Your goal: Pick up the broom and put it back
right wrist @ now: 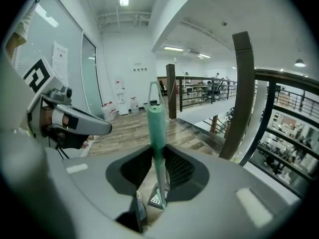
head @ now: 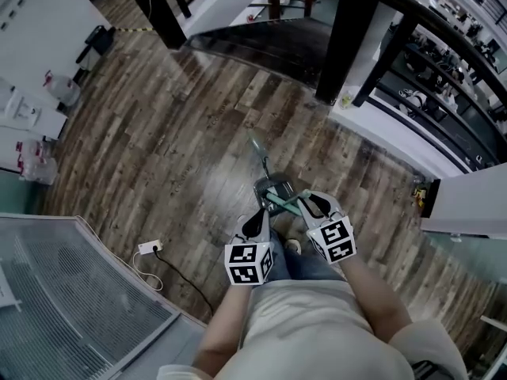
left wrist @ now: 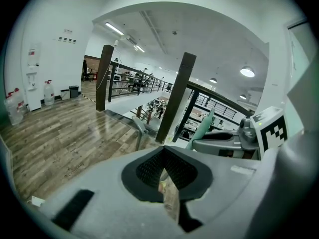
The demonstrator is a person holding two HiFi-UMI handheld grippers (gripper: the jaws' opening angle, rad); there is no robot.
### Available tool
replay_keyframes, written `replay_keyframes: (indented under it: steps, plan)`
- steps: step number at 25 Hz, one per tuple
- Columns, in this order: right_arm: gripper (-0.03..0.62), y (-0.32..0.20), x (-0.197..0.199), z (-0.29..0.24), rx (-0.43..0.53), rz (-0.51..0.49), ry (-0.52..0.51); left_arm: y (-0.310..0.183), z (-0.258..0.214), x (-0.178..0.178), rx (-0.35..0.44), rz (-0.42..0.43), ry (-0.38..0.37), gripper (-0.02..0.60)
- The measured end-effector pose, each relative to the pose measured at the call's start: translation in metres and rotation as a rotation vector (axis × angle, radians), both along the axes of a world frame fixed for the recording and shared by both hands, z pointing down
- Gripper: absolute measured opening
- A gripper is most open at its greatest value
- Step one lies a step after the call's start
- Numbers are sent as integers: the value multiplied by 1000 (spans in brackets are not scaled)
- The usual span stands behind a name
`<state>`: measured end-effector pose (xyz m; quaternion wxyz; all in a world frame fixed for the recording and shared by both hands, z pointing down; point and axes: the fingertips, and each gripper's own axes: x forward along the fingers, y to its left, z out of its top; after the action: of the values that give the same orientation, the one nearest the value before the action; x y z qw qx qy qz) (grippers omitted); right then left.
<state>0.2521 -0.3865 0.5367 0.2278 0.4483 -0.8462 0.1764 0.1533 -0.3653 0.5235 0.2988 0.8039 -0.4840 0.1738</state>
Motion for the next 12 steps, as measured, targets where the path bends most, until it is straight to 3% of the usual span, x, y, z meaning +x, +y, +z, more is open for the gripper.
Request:
replay_keyframes:
  steps: [12]
  plan:
    - [91,26,2,-48,65,4,-38,24,-23,0,37,9,-4,3]
